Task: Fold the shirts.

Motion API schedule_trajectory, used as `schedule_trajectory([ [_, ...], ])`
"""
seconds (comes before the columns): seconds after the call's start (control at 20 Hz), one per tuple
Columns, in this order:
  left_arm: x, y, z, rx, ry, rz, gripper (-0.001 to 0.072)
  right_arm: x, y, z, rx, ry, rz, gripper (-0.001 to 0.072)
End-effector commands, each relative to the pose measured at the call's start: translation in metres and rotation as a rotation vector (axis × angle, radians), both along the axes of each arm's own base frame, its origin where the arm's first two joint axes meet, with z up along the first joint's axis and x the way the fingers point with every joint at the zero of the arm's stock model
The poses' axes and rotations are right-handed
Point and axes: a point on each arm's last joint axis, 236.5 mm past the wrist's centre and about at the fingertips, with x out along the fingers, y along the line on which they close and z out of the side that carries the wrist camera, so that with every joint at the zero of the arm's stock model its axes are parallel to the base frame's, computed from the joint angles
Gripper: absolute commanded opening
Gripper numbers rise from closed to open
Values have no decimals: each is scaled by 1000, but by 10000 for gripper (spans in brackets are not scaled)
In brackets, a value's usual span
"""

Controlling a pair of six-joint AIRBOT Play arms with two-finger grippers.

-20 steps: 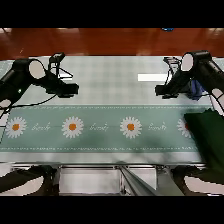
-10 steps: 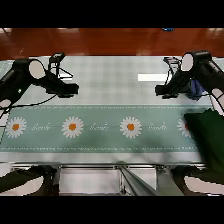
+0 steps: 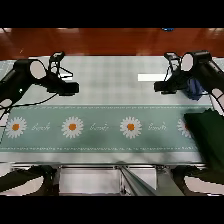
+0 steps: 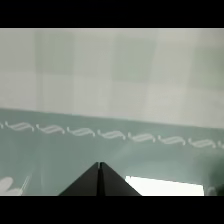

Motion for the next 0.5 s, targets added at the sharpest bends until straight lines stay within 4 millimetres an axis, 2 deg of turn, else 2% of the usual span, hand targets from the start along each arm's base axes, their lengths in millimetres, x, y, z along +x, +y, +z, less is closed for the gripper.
schedule_trajectory([
  [0.0,12,-3,-6,-6,-29,8,18,63,-10,26,-58,-285,27,47],
  [0.05,10,-2,-10,-2,-11,6,18,79,-25,40,-125,-359,24,187],
  [0.1,7,-1,-13,6,6,2,19,94,-41,60,-200,-435,12,424],
  [0.15,14,8,-13,39,-24,-10,53,107,-58,81,-278,-503,17,414],
  [0.2,22,22,-10,85,-52,-13,197,116,-74,100,-323,-551,3,414],
  [0.25,27,38,-6,136,-70,-12,429,123,-94,117,-339,-592,-37,414],
  [0.3,30,63,0,216,-73,-13,513,127,-114,128,-339,-618,-85,414],
  [0.4,32,108,17,325,-62,41,513,123,-167,131,-345,-618,-211,413],
  [0.45,34,123,25,308,-72,106,513,116,-194,119,-329,-582,-281,412],
])
